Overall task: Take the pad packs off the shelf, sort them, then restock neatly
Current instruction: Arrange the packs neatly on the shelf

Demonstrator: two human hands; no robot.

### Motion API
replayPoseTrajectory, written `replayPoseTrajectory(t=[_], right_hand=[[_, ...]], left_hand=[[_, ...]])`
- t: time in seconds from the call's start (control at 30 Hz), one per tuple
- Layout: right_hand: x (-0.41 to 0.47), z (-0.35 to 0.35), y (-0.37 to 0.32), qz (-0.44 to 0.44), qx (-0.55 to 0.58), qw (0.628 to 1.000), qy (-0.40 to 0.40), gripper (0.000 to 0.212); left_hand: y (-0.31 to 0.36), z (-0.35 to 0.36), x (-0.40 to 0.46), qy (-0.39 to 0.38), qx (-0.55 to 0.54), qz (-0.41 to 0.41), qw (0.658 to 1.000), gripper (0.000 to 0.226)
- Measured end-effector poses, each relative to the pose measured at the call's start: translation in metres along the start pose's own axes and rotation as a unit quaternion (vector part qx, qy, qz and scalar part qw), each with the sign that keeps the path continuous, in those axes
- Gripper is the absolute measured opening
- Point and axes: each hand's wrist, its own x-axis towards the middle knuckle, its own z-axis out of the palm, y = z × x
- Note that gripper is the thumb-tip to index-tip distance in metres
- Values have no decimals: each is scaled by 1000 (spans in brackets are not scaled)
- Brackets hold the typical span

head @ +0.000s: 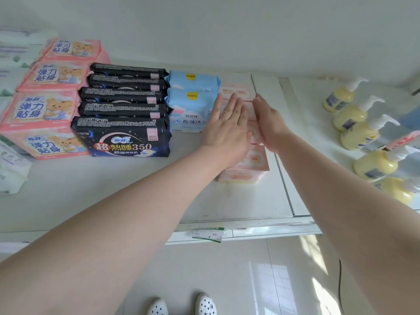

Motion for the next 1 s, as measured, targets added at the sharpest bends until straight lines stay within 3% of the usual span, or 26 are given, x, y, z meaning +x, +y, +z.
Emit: replayPoseTrajectory(t=[0.13,0.3,0.53,0.67,0.9,1.0], right_hand=[[-6,-20,10,26,59,998,15,67],[-25,-19,10,30,60,998,-6,63],[-39,-4,3,8,32,997,-64,40],[-42,1,0,-10,25,998,-62,47],[-30,5,5,-17,28,996,-82,40],[-21,0,1,-12,25,999,-38,59]], left_hand=[[13,-5,-18,-13,-78,75,994,72],[23,8,-29,-34,-41,82,995,99],[24,13,-28,-18,-30,58,998,97],[21,13,-29,-10,-36,47,998,99],[18,13,-29,-5,-69,25,997,97],[11,10,-28,6,-80,19,997,84]])
